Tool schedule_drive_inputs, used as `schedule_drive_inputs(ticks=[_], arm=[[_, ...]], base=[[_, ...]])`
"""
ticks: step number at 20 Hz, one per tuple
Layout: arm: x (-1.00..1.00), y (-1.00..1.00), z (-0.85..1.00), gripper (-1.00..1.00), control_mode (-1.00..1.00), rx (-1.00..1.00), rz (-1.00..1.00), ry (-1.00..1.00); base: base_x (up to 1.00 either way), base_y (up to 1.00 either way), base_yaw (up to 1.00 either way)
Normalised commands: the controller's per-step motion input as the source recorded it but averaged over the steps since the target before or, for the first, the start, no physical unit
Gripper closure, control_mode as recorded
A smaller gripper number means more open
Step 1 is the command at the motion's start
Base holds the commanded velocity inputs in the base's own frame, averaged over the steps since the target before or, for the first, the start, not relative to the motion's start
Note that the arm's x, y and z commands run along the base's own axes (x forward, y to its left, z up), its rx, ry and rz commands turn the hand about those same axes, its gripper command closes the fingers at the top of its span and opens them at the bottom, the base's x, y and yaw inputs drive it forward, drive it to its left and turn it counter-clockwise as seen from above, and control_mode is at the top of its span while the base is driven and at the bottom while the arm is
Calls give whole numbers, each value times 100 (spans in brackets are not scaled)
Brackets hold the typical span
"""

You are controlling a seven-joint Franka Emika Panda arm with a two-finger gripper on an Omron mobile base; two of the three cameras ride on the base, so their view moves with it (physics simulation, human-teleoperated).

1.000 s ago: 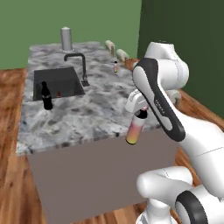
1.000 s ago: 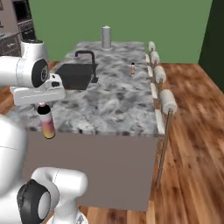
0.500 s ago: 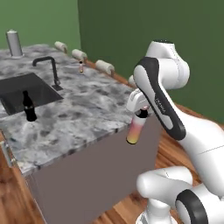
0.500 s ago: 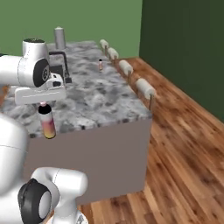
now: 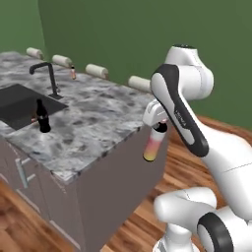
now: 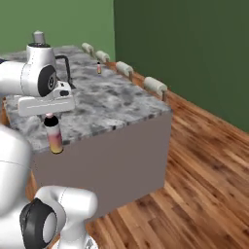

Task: Place the large bottle from the dining counter next to the other large bottle outside the sink, and place the small bottle from the dining counter next to the other small bottle inside the sink.

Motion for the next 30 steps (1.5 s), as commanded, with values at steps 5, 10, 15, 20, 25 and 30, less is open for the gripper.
schedule_drive_inputs(ticks=[5,10,15,20,25,30], arm=[[0,0,0,100,100,0,0,0],[0,0,0,100,100,0,0,0],[0,0,0,100,100,0,0,0],[0,0,0,100,100,0,0,0],[0,0,0,100,100,0,0,0],[0,0,0,100,100,0,0,0]], base=[[-5,100,-47],[0,100,-52],[-11,93,-55],[-33,93,-51],[-51,69,-52],[-15,71,-51]])
